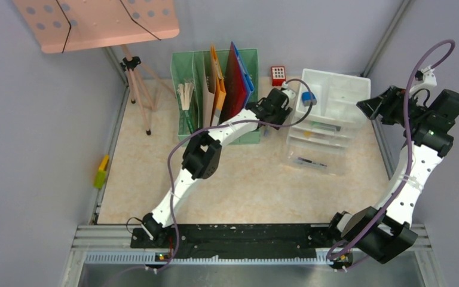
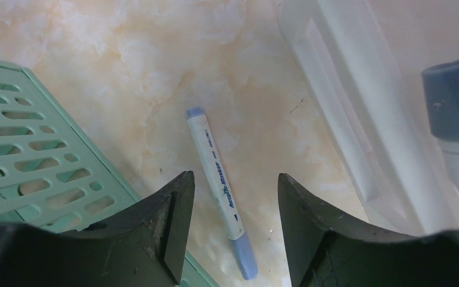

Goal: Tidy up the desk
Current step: Pick up the stationery from the center of the board.

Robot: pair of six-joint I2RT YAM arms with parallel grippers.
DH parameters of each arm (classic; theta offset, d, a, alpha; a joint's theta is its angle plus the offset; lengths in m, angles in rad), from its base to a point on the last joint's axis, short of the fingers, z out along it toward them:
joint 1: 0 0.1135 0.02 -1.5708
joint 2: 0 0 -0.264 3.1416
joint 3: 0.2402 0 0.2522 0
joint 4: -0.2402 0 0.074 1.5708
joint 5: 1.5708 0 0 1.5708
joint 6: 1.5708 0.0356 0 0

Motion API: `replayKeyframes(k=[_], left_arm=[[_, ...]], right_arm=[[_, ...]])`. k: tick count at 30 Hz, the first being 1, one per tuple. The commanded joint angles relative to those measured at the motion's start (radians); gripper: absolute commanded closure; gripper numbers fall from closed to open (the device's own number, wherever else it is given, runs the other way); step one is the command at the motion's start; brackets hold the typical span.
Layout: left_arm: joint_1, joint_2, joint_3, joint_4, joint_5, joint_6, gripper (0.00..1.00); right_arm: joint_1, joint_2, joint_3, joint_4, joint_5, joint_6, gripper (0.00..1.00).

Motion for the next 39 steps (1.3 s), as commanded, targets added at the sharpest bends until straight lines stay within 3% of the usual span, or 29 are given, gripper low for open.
replayKeyframes(k=[1, 14, 25, 34, 39], left_arm=[[0.012, 0.037, 0.021, -0.068, -0.01, -0.004, 0.41], [0.032, 0.051, -0.006, -0.114, -0.005, -0.004, 0.43], [0.049, 0.006, -0.085, -0.152, 0.087, -0.047, 0.52], [0.046, -0.04, -0.17, -0.145, 0.094, -0.028, 0.63], [0.044, -0.051, -0.157, -0.146, 0.073, -0.009, 0.78]], right_arm=[[-0.01, -0.004, 0.001, 0.04, -0.019, -0.008, 0.32], [-0.01, -0.01, -0.037, 0.057, -0.024, -0.007, 0.32], [-0.01, -0.014, -0.046, 0.061, -0.031, -0.004, 0.32], [-0.011, -0.019, -0.057, 0.072, -0.038, 0.005, 0.32], [-0.011, -0.02, -0.063, 0.077, -0.048, 0.014, 0.33]])
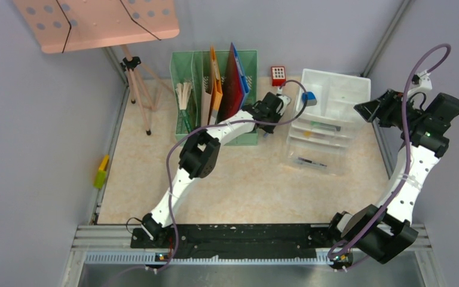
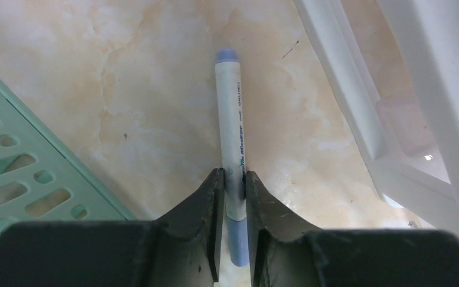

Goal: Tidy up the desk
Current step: Pick up the stationery from the center of the board, then place the stationery in the drawer.

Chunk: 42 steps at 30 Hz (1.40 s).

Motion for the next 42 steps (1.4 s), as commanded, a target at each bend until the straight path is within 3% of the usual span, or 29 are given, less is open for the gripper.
replayKeyframes(k=[1, 9, 20, 30, 34, 38, 42], left_arm=[[0.021, -0.021, -0.026, -0.136, -0.037, 0.034, 0.81], [0.021, -0.093, 0.002, -0.147, -0.038, 0.034, 1.0], [0.021, -0.308, -0.085, -0.131, 0.093, -0.054, 1.0], [0.014, -0.555, -0.371, -0.087, 0.287, -0.093, 1.0], [-0.025, -0.66, -0.488, -0.084, 0.291, -0.016, 1.0], [-0.117, -0.735, -0.578, -0.049, 0.228, 0.153, 1.0], [-0.207, -0.719, -0.545, -0.072, 0.21, 0.332, 1.0]], right_arm=[[-0.01, -0.023, -0.001, 0.029, -0.026, 0.002, 0.33], [-0.01, -0.03, 0.009, 0.002, -0.028, -0.015, 0.32], [-0.011, -0.041, 0.014, -0.014, -0.038, -0.02, 0.32], [-0.011, -0.041, 0.029, -0.029, -0.04, -0.027, 0.32], [-0.01, -0.035, 0.039, -0.023, -0.041, -0.018, 0.32], [-0.01, -0.032, 0.043, -0.018, -0.039, -0.013, 0.32], [-0.01, -0.033, 0.03, -0.02, -0.04, -0.012, 0.32]])
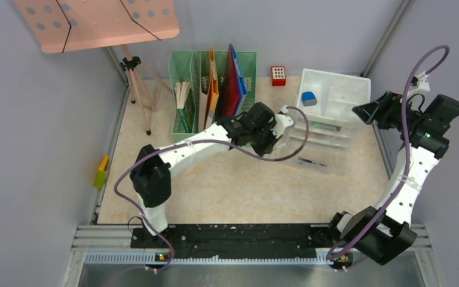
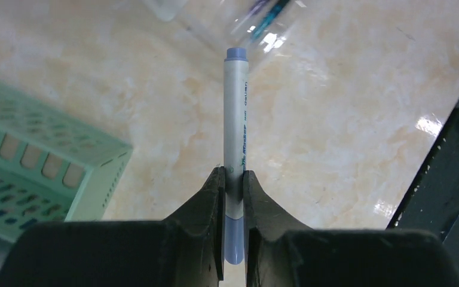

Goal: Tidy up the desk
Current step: Place the stationery in the drawer.

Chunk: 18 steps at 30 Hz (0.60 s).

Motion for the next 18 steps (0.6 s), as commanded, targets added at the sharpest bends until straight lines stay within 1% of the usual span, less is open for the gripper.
replayKeyframes(k=[1, 4, 9, 13, 18], left_arm=[[-0.098, -0.023, 0.052, 0.022, -0.008, 0.25, 1.0], [-0.145, 0.038, 0.151, -0.012, -0.022, 0.392, 1.0], [-0.206, 0.152, 0.27, -0.011, -0.074, 0.563, 1.0], [-0.232, 0.239, 0.324, 0.023, -0.11, 0.668, 1.0], [-0.251, 0.306, 0.335, 0.134, -0.181, 0.744, 1.0]], right_arm=[[-0.01, -0.022, 0.033, 0.023, -0.016, -0.006, 0.32], [-0.01, -0.026, 0.03, 0.014, -0.013, -0.018, 0.32], [-0.01, -0.034, 0.022, 0.009, -0.012, -0.032, 0.32], [-0.01, -0.033, 0.007, 0.014, -0.009, -0.037, 0.32], [-0.011, -0.033, -0.022, 0.016, -0.008, -0.055, 0.32]])
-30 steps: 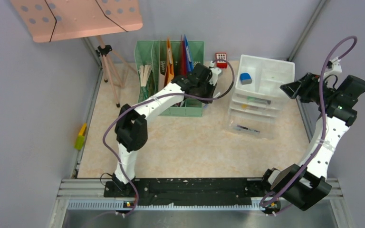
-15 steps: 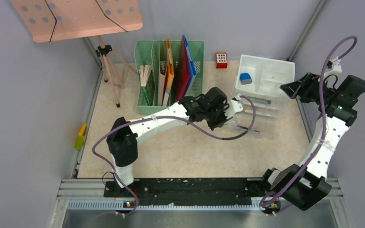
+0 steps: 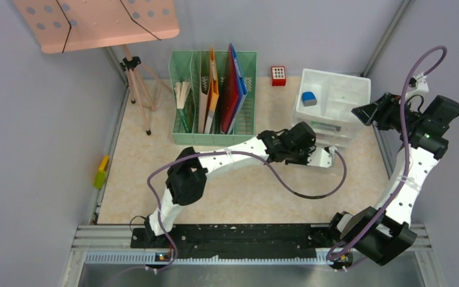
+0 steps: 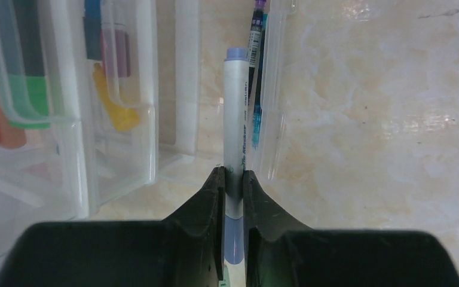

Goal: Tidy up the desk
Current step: Place the stationery in the drawer.

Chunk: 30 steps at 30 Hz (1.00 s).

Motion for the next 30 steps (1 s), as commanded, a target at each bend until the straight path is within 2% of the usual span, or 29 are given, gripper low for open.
replayKeyframes(k=[1, 14, 21, 27, 30], left_arm=[[-0.015, 0.051, 0.041, 0.12, -0.067, 0.125, 1.0], [-0.018, 0.199, 0.179, 0.158, -0.068, 0.156, 0.99], [-0.016, 0.262, 0.235, 0.179, -0.067, 0.147, 0.84], [-0.01, 0.287, 0.241, 0.193, -0.099, 0.138, 0.81], [-0.007, 0.277, 0.244, 0.19, -0.1, 0.12, 0.74]], right_arm=[[-0.011, -0.032, -0.026, 0.019, -0.006, -0.052, 0.32], [-0.011, -0.026, -0.063, 0.025, -0.002, -0.072, 0.32], [-0.01, -0.034, -0.038, -0.001, -0.004, -0.081, 0.32], [-0.011, -0.037, -0.032, -0.018, 0.002, -0.09, 0.32], [-0.01, -0.038, -0.033, -0.02, 0.001, -0.089, 0.32]])
